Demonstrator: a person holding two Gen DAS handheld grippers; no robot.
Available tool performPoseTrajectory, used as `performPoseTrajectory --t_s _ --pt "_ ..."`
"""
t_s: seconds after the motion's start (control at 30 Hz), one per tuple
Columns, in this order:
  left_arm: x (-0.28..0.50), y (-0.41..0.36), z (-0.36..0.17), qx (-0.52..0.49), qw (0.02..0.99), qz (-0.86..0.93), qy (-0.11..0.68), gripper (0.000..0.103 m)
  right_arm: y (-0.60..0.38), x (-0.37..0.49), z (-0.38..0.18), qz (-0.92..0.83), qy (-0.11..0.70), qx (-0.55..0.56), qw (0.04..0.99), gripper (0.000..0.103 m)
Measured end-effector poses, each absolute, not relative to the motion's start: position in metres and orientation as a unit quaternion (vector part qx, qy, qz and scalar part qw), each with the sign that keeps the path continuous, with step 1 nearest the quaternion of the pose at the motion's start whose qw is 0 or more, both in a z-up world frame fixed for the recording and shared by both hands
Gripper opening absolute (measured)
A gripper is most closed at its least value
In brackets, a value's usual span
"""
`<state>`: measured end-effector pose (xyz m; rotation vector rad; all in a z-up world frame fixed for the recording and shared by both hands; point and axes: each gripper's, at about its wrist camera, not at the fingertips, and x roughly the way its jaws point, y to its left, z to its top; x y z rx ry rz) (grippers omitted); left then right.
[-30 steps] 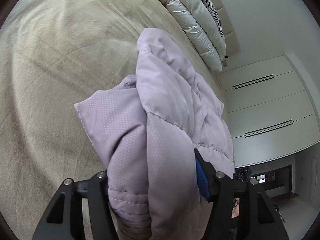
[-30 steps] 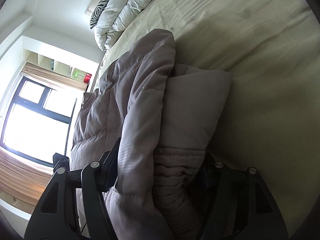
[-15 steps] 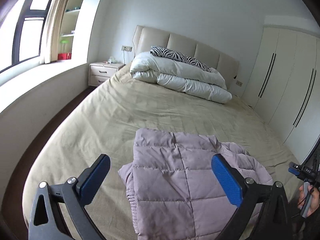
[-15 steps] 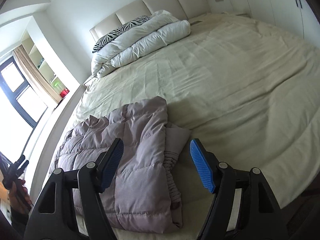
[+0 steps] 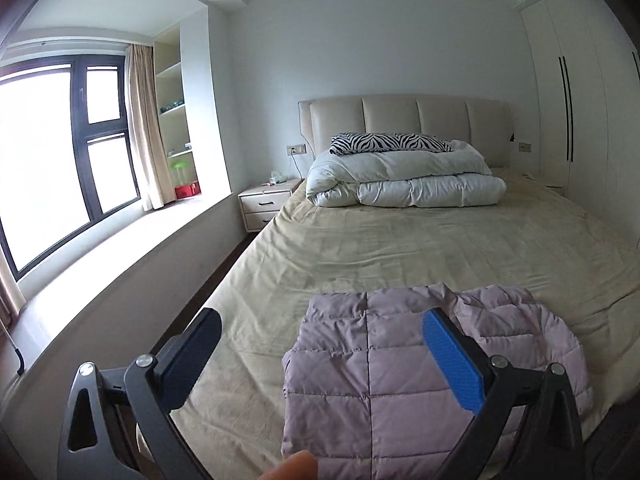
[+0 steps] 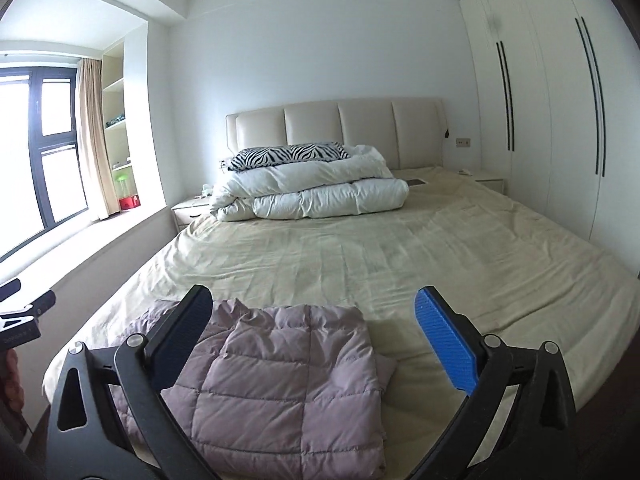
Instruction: Fold large clothes
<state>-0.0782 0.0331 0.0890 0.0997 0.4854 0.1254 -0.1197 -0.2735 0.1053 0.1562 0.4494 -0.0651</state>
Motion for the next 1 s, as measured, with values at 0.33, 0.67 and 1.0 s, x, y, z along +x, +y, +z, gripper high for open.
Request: performPoseTrajectory --t_s 0.33,0.67,1.0 --pt "-0.088 0.015 0.067 0.022 0.947 0.033 0.320 0.103 -0.202 -0.127 0.100 -0.045 0.362 0.057 0.929 0.103" --pt "-0.092 0.011 0.060 0.018 0.941 0.035 0.336 0.103 -0.191 -0.124 0.087 -0.069 0.384 0.054 0.919 0.103" --pt "-0.088 0.007 0.052 0.024 0.938 0.052 0.343 0.103 -0.185 -0.117 0.074 -0.102 0.399 0.021 0.911 0.103"
